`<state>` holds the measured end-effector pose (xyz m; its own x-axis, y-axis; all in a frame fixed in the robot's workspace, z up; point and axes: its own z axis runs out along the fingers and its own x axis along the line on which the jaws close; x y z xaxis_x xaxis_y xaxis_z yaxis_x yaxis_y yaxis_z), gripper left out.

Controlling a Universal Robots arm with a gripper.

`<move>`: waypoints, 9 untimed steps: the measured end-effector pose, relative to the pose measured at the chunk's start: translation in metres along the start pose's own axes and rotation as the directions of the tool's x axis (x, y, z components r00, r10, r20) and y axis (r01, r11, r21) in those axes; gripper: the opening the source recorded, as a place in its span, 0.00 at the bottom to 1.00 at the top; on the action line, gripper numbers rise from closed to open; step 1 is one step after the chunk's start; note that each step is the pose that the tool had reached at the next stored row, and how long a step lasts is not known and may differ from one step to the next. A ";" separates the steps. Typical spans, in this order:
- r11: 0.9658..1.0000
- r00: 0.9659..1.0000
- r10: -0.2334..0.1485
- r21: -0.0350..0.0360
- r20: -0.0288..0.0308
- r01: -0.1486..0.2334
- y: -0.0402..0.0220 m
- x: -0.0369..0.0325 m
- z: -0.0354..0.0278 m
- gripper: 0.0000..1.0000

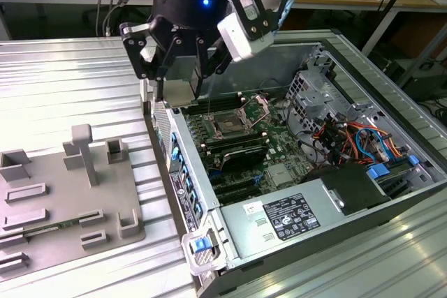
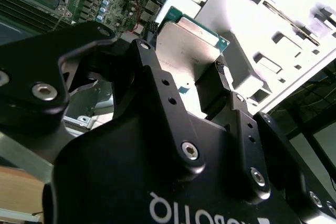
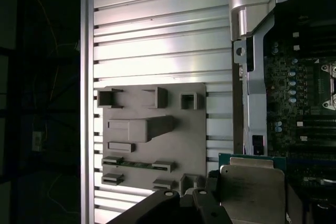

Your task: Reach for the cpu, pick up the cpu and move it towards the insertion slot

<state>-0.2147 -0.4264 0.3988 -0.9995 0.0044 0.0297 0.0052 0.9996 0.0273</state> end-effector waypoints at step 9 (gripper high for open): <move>1.000 1.000 -0.001 0.000 0.022 0.001 0.0009 -0.0341 0.0034 0.55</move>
<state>-0.1807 -0.4255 0.3945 -1.0000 0.0044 0.0076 0.0047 0.9996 0.0274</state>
